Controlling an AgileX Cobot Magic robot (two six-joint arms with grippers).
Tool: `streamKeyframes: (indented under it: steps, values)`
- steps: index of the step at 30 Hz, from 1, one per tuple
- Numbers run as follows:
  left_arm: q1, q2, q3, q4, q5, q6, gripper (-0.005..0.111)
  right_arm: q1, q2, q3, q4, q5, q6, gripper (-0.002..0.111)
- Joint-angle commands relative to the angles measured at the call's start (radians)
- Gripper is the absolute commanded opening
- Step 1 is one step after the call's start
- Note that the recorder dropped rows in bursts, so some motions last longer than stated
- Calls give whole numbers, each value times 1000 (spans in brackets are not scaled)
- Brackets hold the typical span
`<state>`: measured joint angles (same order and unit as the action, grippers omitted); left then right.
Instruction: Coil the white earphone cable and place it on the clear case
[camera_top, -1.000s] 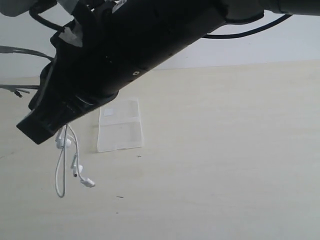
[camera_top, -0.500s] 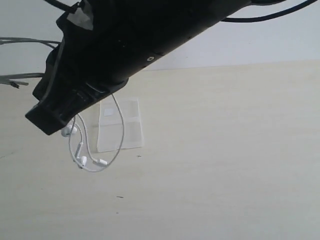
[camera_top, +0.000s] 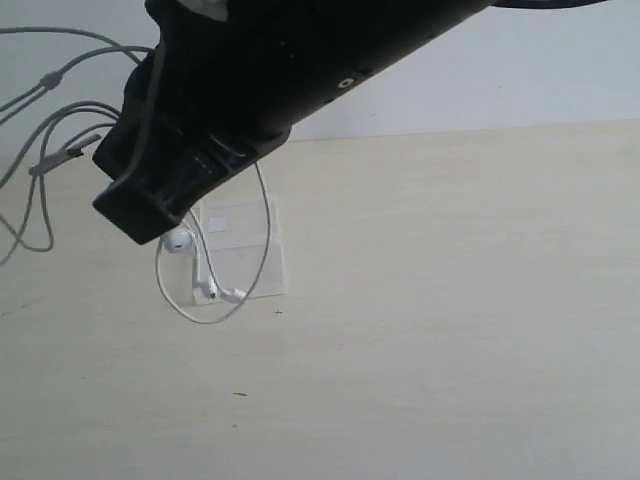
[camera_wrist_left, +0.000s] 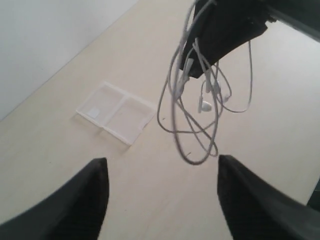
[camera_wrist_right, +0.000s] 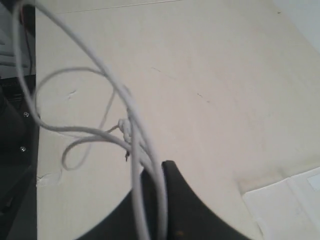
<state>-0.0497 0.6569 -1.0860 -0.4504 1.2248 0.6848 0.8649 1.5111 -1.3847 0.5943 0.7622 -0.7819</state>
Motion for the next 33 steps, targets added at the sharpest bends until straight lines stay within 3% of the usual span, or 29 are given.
streamKeyframes:
  steps: [1,10,14,17,22,26,33]
  values:
    - [-1,-4,-7,-56,-4,-10,63,-4,-13,4,-8,53,-27,0]
    - [-1,-6,-7,-62,-9,-8,63,-4,-43,2,-209,154,8,0]
    - [-1,-4,-7,-207,-100,16,49,-4,-40,2,-238,290,-8,0]
    - [-1,13,-6,-289,-106,51,32,-4,-40,2,-192,352,-57,0]
    - [-1,73,-5,-376,-39,51,14,-4,-29,2,-88,398,-115,0]
    - [-1,142,32,-448,-11,58,12,-4,-20,2,14,312,-141,0]
    - [-1,203,169,-619,-8,228,12,-4,-6,2,110,217,-170,0]
